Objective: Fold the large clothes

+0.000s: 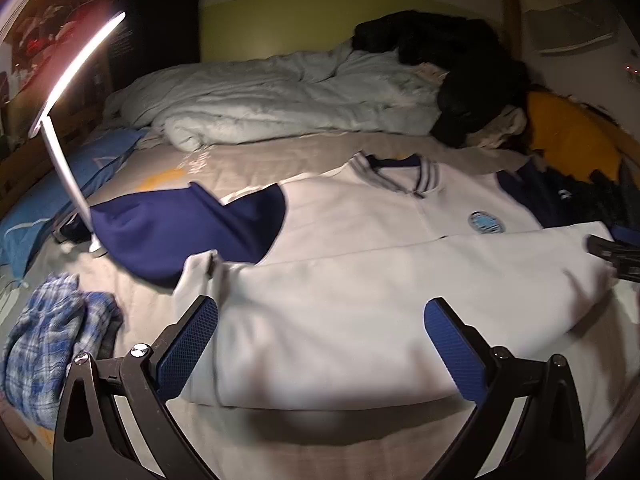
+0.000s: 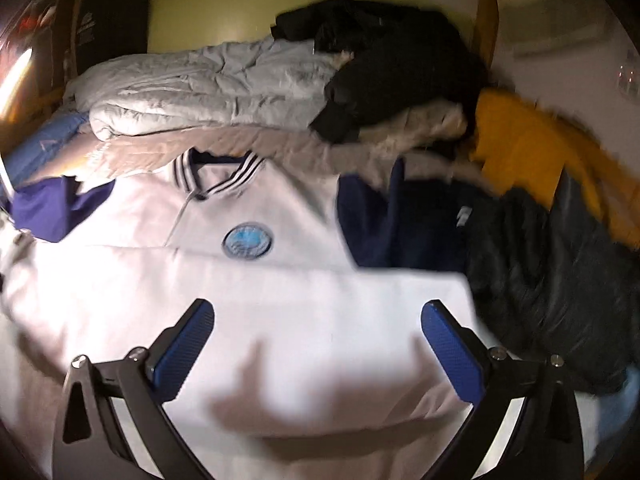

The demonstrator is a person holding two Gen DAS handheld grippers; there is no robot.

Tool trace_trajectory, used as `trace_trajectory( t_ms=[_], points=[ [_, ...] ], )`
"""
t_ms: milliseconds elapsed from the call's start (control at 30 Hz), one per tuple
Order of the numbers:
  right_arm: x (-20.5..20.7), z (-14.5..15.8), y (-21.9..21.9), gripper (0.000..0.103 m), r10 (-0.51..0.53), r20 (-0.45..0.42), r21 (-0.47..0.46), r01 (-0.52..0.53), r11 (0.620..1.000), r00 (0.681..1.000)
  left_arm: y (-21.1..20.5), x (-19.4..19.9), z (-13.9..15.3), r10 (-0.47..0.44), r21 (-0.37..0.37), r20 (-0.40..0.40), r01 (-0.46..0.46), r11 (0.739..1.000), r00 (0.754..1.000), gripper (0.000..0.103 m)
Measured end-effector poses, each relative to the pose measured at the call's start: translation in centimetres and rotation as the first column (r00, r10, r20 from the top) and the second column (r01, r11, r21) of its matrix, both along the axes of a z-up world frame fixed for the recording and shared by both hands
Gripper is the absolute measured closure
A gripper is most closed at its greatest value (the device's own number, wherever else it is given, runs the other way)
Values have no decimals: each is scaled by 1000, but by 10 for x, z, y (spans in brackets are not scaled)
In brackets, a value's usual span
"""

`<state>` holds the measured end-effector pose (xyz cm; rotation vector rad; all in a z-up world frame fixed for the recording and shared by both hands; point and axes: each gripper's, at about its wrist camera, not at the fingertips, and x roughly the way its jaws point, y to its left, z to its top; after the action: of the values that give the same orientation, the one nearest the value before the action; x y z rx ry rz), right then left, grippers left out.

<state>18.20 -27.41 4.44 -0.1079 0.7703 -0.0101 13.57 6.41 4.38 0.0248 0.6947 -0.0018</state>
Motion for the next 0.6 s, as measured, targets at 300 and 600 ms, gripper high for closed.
trace_trajectory(
  t_ms=[300,600],
  points=[
    [-21,-17,-8,0,66,-110,233,-38,972,992,26,-2,-11,-8,-193,-132,-18,981,991,0],
    [-50,-51,6,0,114,-175,252,-68,965,978,17,-19,-61,-125,-408,-309,-12,913,943,2]
  ],
)
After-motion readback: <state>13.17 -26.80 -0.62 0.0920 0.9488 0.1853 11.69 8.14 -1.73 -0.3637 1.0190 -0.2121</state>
